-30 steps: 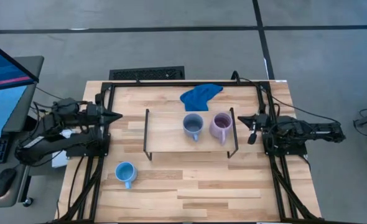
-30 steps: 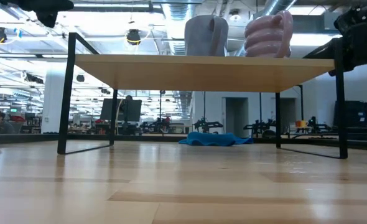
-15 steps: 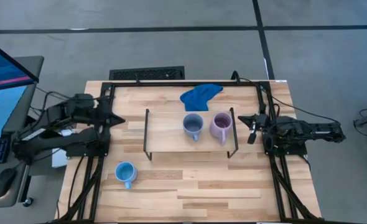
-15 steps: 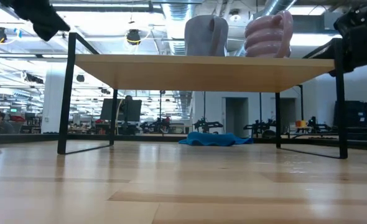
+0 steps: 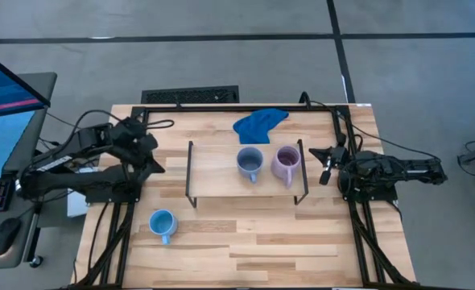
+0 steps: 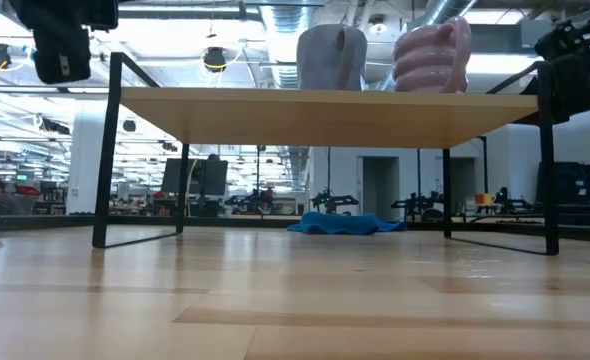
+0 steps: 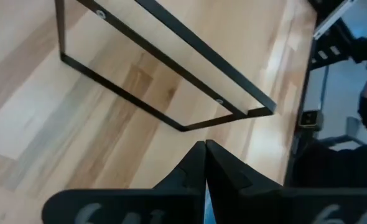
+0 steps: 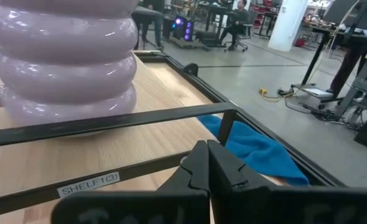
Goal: Stack small to large cups/mugs on shelf
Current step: Put the light blue mug on the shelf
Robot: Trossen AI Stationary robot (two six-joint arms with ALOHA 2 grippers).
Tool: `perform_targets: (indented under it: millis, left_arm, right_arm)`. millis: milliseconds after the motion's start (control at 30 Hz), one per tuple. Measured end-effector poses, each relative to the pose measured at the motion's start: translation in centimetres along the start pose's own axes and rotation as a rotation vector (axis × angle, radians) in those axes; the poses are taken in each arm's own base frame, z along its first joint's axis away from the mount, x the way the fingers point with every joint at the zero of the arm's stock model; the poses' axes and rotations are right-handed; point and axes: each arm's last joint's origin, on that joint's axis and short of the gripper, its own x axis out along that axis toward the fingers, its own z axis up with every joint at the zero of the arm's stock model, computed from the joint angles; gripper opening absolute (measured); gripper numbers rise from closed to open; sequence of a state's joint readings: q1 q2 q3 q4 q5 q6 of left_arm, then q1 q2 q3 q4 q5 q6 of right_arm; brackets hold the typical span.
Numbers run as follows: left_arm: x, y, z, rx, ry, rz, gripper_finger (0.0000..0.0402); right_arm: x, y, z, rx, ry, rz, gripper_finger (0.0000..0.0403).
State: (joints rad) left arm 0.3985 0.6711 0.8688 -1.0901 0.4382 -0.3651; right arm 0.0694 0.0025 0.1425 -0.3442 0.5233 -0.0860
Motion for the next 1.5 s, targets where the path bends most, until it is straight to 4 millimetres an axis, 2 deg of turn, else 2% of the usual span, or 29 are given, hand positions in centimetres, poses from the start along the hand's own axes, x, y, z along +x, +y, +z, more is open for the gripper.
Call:
perform_targets:
  millis: [167,267,567,733,833,933,1300,1500]
  left_arm:
    - [0.5,0.1,0.4,0.033,0.023,0.018,0.0005]
    - [0.8,0.3,0.5,0.045,0.051,0.025,0.0023]
    - [2.0,0.6,1.2,0.016,0.108,0.056,0.0152]
    - [2.4,1.0,1.4,0.091,0.124,0.148,0.0188]
    - [2.7,0.9,1.1,0.137,0.158,0.236,0.0195]
    - [3.2,0.4,0.7,0.175,0.194,0.244,0.0197]
    - [4.4,-3.0,-1.5,0.255,0.237,0.248,0.0197]
    - [6.1,-5.1,-2.9,0.239,0.292,0.251,0.0197]
  right_arm:
    - [0.0,0.0,0.0,0.000,0.000,0.001,0.0013]
    - [0.0,0.0,0.0,-0.001,0.000,0.001,0.0013]
    - [0.0,0.0,0.0,-0.003,0.000,0.001,0.0013]
    - [0.0,0.0,0.0,-0.001,0.000,0.001,0.0013]
    - [0.0,0.0,0.0,-0.001,0.000,0.001,0.0013]
    - [0.0,0.0,0.0,-0.001,-0.001,0.000,0.0013]
    - [0.0,0.0,0.0,0.000,-0.001,-0.002,0.0013]
    - [0.0,0.0,0.1,0.006,-0.010,-0.003,0.0013]
